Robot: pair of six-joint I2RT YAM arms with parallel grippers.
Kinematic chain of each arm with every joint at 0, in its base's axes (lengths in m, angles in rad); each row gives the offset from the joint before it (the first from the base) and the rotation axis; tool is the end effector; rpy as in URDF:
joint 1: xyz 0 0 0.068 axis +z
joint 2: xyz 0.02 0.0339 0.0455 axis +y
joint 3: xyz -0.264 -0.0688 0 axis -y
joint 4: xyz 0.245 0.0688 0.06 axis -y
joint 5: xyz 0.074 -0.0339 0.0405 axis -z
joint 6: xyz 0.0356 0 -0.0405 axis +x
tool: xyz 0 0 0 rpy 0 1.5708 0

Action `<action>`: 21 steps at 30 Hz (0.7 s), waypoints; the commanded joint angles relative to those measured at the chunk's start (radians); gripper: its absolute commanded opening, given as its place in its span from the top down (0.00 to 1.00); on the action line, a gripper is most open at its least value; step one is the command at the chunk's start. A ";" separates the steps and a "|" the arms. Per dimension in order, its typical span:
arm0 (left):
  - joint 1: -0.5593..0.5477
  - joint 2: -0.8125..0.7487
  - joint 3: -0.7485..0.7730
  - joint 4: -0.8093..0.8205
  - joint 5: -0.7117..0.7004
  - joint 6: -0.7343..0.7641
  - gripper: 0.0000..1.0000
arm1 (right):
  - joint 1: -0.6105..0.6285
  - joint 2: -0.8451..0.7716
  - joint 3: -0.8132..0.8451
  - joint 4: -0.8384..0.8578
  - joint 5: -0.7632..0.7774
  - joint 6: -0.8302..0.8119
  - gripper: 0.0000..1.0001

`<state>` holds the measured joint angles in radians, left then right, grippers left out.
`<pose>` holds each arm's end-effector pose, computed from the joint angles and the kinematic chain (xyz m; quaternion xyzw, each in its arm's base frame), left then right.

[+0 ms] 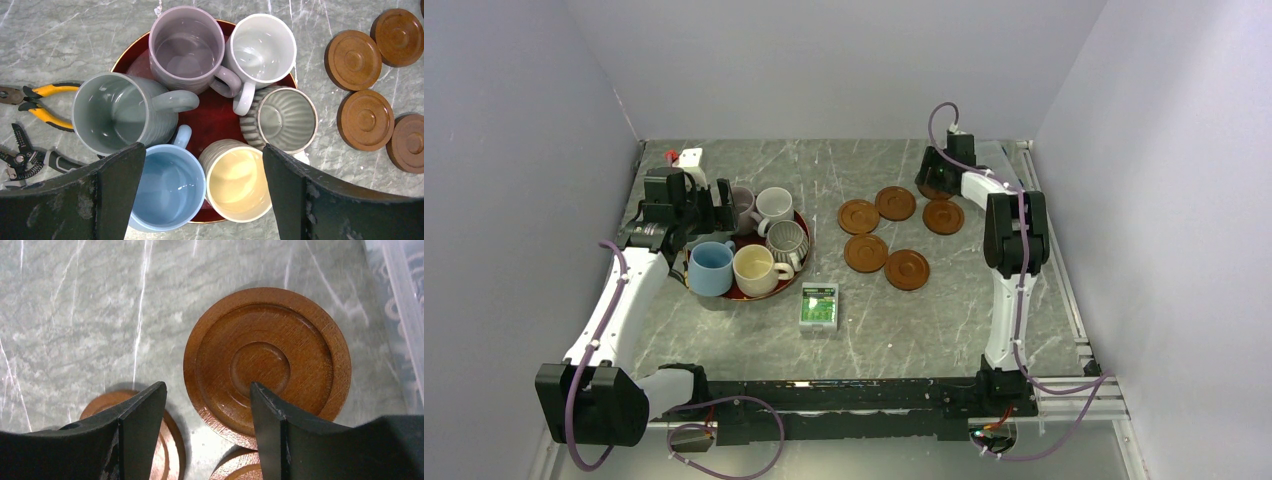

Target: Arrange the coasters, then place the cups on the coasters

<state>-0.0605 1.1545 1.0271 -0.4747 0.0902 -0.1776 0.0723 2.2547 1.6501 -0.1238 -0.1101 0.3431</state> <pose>0.2534 -0.0186 0.3213 -0.0308 0.8838 -0.0949 0.4571 0.5025 0.0403 0.1554 0.1007 0.9059 0.1333 0.3891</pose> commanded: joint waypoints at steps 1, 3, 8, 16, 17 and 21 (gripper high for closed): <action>-0.005 -0.025 0.028 0.031 0.021 -0.002 0.07 | -0.005 -0.075 -0.117 -0.036 -0.015 0.038 0.34; -0.004 -0.026 0.027 0.031 0.021 -0.003 0.07 | -0.006 -0.098 -0.156 -0.029 -0.014 0.047 0.34; -0.004 -0.029 0.027 0.031 0.013 -0.003 0.07 | -0.006 -0.151 -0.250 -0.024 -0.018 0.066 0.34; -0.005 -0.033 0.025 0.034 0.014 -0.005 0.07 | -0.006 -0.233 -0.375 0.005 -0.052 0.082 0.34; -0.004 -0.033 0.025 0.034 0.014 -0.004 0.07 | -0.007 -0.239 -0.382 0.005 -0.059 0.081 0.34; -0.004 -0.035 0.024 0.035 0.013 -0.005 0.07 | -0.006 -0.259 -0.417 0.025 -0.109 0.073 0.33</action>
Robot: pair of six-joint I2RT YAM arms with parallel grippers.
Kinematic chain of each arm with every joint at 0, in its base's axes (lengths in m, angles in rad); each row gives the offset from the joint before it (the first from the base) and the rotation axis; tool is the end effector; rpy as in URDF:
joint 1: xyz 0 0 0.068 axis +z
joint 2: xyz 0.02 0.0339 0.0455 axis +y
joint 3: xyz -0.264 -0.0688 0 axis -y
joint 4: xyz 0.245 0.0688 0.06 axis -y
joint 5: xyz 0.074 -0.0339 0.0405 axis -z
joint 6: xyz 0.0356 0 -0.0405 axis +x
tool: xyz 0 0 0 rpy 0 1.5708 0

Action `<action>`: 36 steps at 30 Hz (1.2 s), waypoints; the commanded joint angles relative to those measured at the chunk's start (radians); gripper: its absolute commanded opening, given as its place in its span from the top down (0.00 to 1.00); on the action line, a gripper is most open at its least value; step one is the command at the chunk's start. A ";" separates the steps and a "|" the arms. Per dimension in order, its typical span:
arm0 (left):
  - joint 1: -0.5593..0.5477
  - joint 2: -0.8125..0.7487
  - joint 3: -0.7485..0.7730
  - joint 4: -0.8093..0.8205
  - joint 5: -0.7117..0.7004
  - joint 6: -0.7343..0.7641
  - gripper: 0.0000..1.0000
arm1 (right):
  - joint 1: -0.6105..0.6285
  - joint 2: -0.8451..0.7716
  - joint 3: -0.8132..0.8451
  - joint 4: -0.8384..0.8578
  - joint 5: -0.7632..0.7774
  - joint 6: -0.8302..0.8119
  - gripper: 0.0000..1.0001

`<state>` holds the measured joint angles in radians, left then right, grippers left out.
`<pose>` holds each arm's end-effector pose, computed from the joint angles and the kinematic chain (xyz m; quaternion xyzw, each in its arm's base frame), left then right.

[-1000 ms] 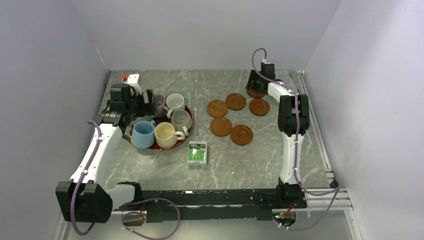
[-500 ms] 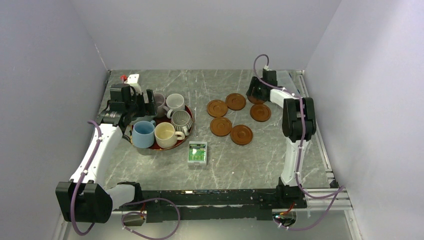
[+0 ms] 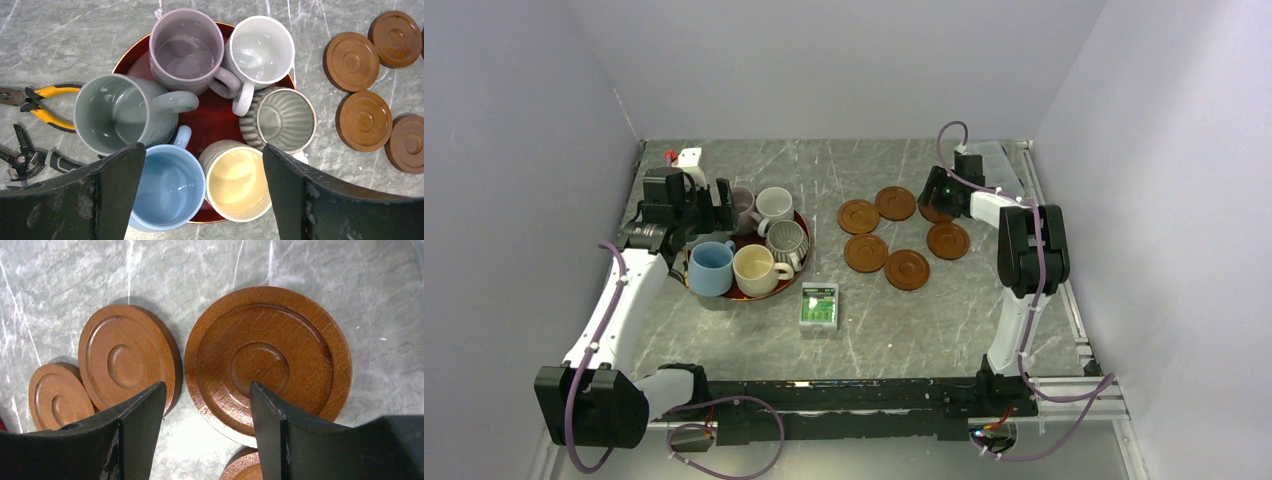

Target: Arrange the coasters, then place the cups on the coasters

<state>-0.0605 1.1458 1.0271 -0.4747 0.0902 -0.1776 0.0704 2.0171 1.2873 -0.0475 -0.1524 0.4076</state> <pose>0.2516 -0.0185 0.3234 -0.0305 0.8818 -0.0952 0.4610 0.4329 0.0359 0.1564 0.1253 0.9115 0.1594 0.3577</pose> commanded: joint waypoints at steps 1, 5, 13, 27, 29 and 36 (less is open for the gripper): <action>-0.005 -0.025 0.024 0.036 0.014 -0.005 0.07 | -0.005 -0.027 -0.061 -0.042 -0.082 0.006 0.34; -0.004 -0.024 0.024 0.035 0.016 -0.004 0.07 | -0.003 -0.029 -0.073 -0.011 -0.136 0.001 0.34; -0.005 -0.022 0.024 0.034 0.013 -0.003 0.07 | -0.003 -0.021 -0.062 0.006 -0.168 0.004 0.34; -0.004 -0.017 0.025 0.036 0.018 -0.005 0.07 | -0.003 -0.032 0.009 -0.035 -0.156 -0.023 0.33; -0.004 -0.015 0.025 0.035 0.017 -0.005 0.07 | -0.003 -0.045 0.039 -0.050 -0.150 -0.033 0.33; -0.004 -0.014 0.025 0.034 0.016 -0.003 0.07 | -0.004 -0.140 0.070 -0.118 -0.109 -0.075 0.29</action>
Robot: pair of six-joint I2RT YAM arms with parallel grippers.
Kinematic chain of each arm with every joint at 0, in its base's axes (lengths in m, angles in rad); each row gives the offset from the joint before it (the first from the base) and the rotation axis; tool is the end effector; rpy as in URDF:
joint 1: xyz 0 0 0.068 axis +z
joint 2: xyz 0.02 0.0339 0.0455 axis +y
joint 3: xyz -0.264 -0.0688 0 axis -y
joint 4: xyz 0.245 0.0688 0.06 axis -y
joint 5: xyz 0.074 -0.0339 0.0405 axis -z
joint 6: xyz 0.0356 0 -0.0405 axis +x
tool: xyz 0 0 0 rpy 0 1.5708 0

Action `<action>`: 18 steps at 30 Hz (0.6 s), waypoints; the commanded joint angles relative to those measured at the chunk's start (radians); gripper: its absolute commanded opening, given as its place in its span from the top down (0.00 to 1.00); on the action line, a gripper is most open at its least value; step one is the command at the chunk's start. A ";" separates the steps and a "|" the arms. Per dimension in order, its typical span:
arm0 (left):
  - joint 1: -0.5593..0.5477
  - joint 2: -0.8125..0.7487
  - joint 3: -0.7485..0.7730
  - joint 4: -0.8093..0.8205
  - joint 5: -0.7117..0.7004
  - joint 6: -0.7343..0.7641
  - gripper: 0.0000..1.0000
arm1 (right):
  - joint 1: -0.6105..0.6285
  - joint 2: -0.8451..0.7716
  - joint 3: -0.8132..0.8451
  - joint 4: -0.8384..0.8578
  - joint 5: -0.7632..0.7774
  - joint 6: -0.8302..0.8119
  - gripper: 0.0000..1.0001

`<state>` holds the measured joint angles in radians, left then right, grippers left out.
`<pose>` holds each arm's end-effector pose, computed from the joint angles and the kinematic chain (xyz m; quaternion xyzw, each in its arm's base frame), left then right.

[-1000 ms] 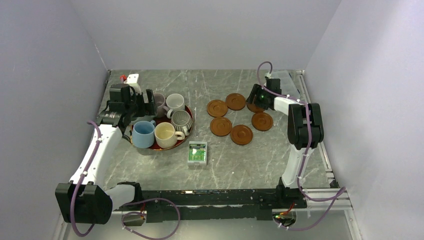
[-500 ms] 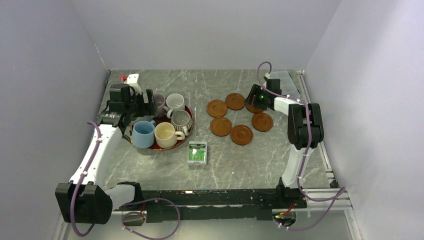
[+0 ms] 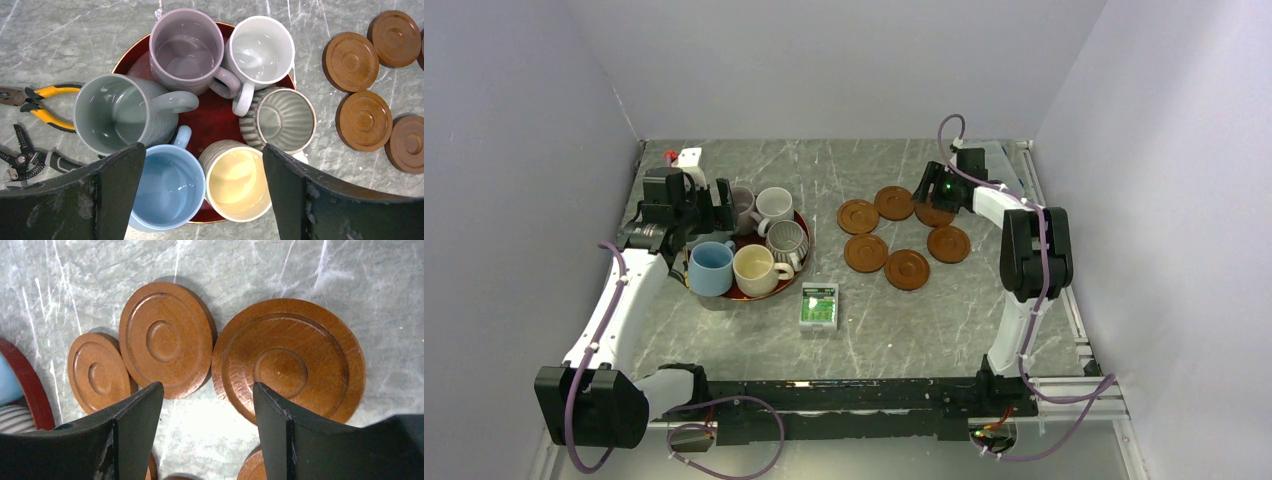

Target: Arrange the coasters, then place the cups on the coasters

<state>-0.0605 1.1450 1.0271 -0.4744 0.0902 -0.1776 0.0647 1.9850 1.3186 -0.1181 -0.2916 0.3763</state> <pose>0.2515 -0.0184 0.3236 -0.0304 0.8815 -0.0953 0.4614 0.4309 0.0382 0.1745 0.0868 0.9115 0.2139 0.3405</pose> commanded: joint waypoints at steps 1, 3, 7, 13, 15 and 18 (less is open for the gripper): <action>-0.004 -0.013 0.025 0.034 0.018 -0.005 0.07 | 0.001 -0.129 0.026 -0.056 0.043 -0.047 0.29; -0.004 -0.012 0.025 0.035 0.022 -0.006 0.07 | 0.001 -0.171 -0.010 -0.070 0.068 -0.045 0.29; -0.005 -0.012 0.025 0.036 0.030 -0.008 0.07 | 0.000 -0.254 -0.106 -0.087 0.088 -0.023 0.28; -0.004 -0.012 0.025 0.036 0.034 -0.009 0.07 | -0.002 -0.320 -0.234 -0.104 0.114 -0.003 0.28; -0.004 -0.012 0.025 0.037 0.033 -0.010 0.07 | -0.006 -0.326 -0.258 -0.107 0.110 -0.005 0.27; -0.004 -0.013 0.025 0.037 0.033 -0.011 0.07 | -0.009 -0.319 -0.276 -0.112 0.098 -0.007 0.27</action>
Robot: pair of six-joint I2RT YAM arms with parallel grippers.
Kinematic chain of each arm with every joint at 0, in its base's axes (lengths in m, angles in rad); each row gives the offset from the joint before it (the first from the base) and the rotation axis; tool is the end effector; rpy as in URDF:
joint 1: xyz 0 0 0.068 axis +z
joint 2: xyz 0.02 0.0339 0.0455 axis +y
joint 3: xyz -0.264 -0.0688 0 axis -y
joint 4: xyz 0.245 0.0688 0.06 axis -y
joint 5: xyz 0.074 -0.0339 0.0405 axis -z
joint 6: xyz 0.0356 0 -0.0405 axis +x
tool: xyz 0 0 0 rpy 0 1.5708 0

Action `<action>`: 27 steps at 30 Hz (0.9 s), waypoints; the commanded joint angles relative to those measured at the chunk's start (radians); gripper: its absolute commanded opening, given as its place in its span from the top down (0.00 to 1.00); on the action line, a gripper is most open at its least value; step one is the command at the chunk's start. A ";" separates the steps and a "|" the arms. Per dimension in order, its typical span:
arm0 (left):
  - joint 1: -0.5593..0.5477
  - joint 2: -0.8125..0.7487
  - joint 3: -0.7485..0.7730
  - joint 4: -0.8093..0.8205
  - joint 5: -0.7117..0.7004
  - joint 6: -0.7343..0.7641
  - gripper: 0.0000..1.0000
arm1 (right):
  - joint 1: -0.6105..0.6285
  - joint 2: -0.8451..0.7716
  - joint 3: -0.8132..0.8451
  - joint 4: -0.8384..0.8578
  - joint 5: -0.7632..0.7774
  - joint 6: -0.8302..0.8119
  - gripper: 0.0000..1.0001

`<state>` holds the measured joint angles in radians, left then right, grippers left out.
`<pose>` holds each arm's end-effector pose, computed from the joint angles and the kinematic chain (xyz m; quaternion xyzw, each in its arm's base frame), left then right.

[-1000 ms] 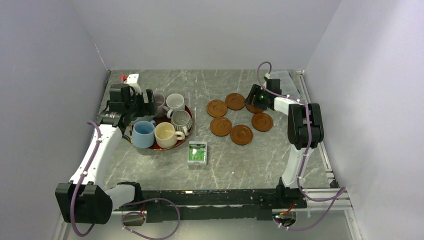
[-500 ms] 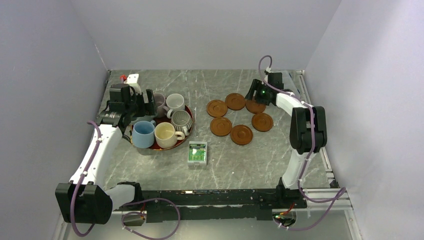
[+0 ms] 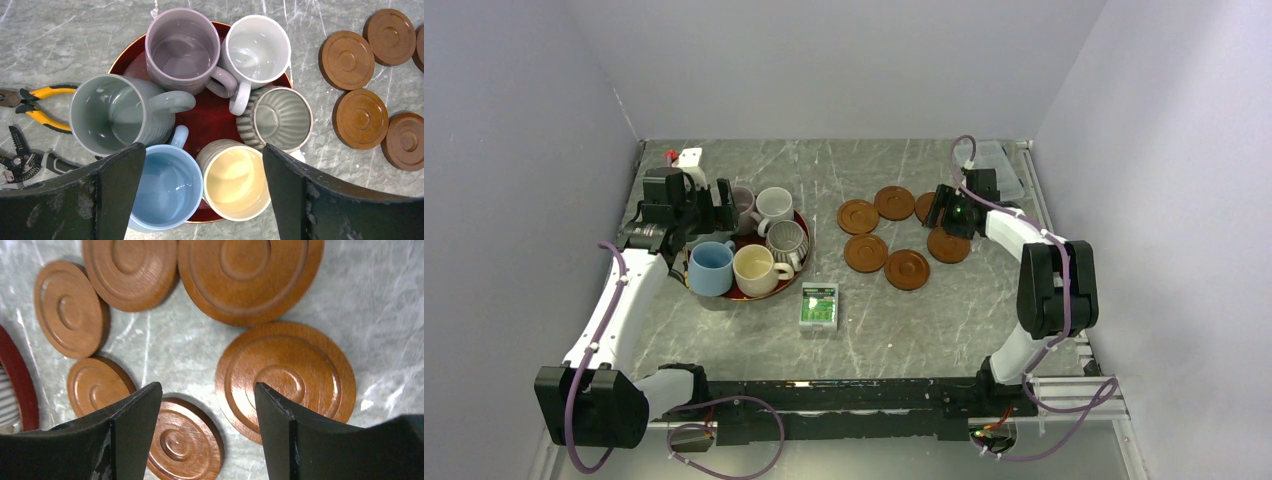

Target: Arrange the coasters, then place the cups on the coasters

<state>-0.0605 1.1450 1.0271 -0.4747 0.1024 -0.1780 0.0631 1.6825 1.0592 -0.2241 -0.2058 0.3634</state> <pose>0.2514 -0.0189 0.3236 -0.0278 0.8815 -0.1007 0.4605 0.3543 0.0297 0.2000 0.1032 0.9253 0.1684 0.3237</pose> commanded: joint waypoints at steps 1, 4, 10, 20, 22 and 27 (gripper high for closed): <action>-0.005 -0.013 0.024 0.037 0.021 -0.009 0.07 | -0.009 -0.012 -0.018 -0.008 0.009 0.005 0.27; -0.004 -0.013 0.025 0.036 0.015 -0.008 0.07 | -0.012 0.003 -0.023 -0.006 0.004 0.008 0.28; -0.004 -0.009 0.025 0.035 0.017 -0.008 0.07 | -0.014 0.043 -0.015 -0.006 -0.009 0.006 0.28; -0.004 -0.008 0.026 0.034 0.016 -0.007 0.07 | -0.014 0.043 -0.051 -0.012 -0.023 0.008 0.28; -0.004 -0.008 0.026 0.034 0.021 -0.008 0.07 | -0.014 0.052 -0.053 -0.022 -0.040 0.001 0.28; -0.005 -0.006 0.025 0.035 0.018 -0.005 0.07 | -0.014 0.060 -0.064 -0.030 -0.063 -0.008 0.29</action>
<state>-0.0605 1.1450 1.0271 -0.4744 0.1085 -0.1780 0.0536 1.7409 1.0100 -0.2462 -0.2379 0.3653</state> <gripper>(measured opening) 0.929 0.714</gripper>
